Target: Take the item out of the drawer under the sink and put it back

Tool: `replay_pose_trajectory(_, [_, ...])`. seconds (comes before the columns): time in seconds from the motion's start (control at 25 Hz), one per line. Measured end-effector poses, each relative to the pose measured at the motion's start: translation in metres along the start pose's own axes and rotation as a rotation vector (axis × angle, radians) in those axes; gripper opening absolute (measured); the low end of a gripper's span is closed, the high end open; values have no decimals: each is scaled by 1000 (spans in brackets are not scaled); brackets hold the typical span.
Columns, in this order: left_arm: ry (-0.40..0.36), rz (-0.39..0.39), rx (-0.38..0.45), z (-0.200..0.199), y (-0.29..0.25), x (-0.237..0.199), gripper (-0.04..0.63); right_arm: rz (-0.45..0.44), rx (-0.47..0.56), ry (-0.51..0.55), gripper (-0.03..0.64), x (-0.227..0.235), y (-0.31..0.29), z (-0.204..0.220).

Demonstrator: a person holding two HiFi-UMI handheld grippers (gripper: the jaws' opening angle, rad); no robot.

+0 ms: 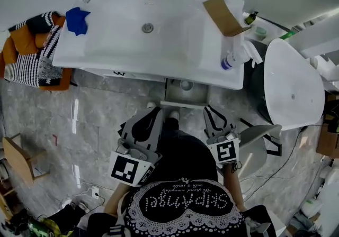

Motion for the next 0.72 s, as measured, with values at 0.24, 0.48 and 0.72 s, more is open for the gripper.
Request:
replay_pose_trajectory(0.24, [11,-52,-10,3,4,-3,5,-51,-68,81,23,-2,-21,17])
replay_pose_trajectory(0.48, [29,-80,-18,8,6,-4,5,-96,-113,110,23,-6,-37,37])
replay_pose_trajectory(0.72, [47,-95,-30,12,4,-5,5,-130,-136,163,45,-9,-51,54])
Point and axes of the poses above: the fingertips, and each gripper's own axes: y backward along the fingers, x to its right, z out of its underside, the point moved 3 cm from there along y, backward along the fingers, and after that the axes turned 2 degrees about z, right-handed, at the moved point
